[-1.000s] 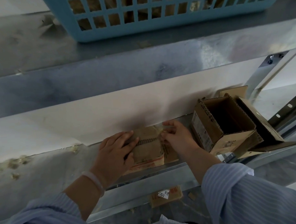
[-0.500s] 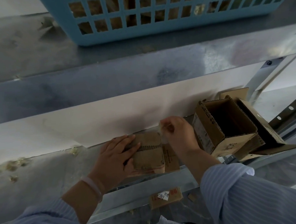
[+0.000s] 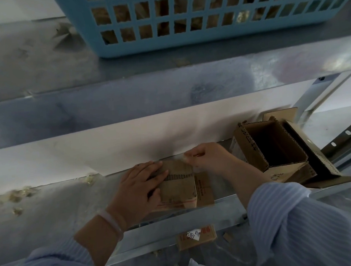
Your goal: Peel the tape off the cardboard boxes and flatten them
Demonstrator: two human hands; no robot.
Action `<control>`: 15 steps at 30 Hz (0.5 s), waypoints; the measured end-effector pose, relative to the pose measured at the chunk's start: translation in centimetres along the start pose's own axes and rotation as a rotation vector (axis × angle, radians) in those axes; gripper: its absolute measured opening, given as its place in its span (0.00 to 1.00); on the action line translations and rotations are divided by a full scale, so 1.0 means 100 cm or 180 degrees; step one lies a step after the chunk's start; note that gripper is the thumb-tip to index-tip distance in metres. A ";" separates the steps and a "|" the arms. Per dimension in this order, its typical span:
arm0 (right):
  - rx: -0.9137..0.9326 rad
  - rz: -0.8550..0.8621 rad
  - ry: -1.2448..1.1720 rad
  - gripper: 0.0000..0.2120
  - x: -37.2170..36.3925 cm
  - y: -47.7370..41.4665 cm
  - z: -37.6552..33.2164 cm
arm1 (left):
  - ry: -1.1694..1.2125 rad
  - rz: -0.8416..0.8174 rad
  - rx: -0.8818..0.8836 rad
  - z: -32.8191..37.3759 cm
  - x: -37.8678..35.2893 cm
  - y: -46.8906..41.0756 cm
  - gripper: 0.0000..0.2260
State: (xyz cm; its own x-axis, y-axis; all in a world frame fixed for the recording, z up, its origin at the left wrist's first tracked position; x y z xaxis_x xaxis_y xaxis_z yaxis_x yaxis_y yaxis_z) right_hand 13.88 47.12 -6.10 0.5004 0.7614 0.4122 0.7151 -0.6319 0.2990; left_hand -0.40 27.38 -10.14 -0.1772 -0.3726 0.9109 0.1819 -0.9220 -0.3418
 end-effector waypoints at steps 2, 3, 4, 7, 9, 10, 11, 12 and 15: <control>0.0128 0.0064 0.0370 0.13 -0.001 0.000 -0.006 | 0.0145 0.0008 0.0275 0.004 0.000 -0.003 0.21; 0.0161 0.0133 0.0491 0.12 -0.002 -0.001 -0.006 | 0.0189 0.0040 0.0395 0.007 0.000 -0.004 0.20; 0.0169 0.0207 0.0572 0.11 -0.002 -0.003 -0.007 | 0.0192 0.0082 0.0465 0.011 -0.002 -0.004 0.20; 0.0175 0.0380 0.0687 0.06 -0.006 -0.006 -0.003 | 0.0088 0.0156 0.0457 0.015 -0.005 -0.001 0.19; 0.0018 0.0562 0.0319 0.02 -0.009 -0.009 0.004 | 0.0061 0.0171 0.0447 0.014 -0.006 0.000 0.19; -0.0129 0.0638 0.0003 0.03 -0.010 -0.010 0.008 | 0.0066 0.0180 0.0436 0.013 -0.006 0.000 0.19; -0.0274 0.0708 -0.0301 0.05 -0.011 -0.012 0.013 | 0.0073 0.0186 0.0415 0.013 -0.006 0.000 0.19; -0.0374 0.0769 -0.0502 0.06 -0.012 -0.013 0.018 | 0.0080 0.0183 0.0394 0.013 -0.006 0.001 0.19; -0.0189 0.0901 -0.0072 0.06 -0.015 -0.011 0.028 | 0.0106 0.0171 0.0405 0.013 -0.006 0.000 0.20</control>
State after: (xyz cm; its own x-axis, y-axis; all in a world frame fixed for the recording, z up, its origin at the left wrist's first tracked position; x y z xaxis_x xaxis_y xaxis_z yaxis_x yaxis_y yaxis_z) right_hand 13.70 47.12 -9.45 0.6873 0.5561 0.4674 0.5159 -0.8266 0.2249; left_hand 0.99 27.76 -10.38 -0.1954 -0.4262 0.8833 0.3128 -0.8807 -0.3558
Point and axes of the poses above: each hand's wrist, its own y-axis away from the middle knuckle, its own x-axis out of the back of the hand, z = x × y, the point moved 2 cm from there along -y, towards the middle knuckle, and after that the axes turned 3 degrees about z, right-handed, at the moved point
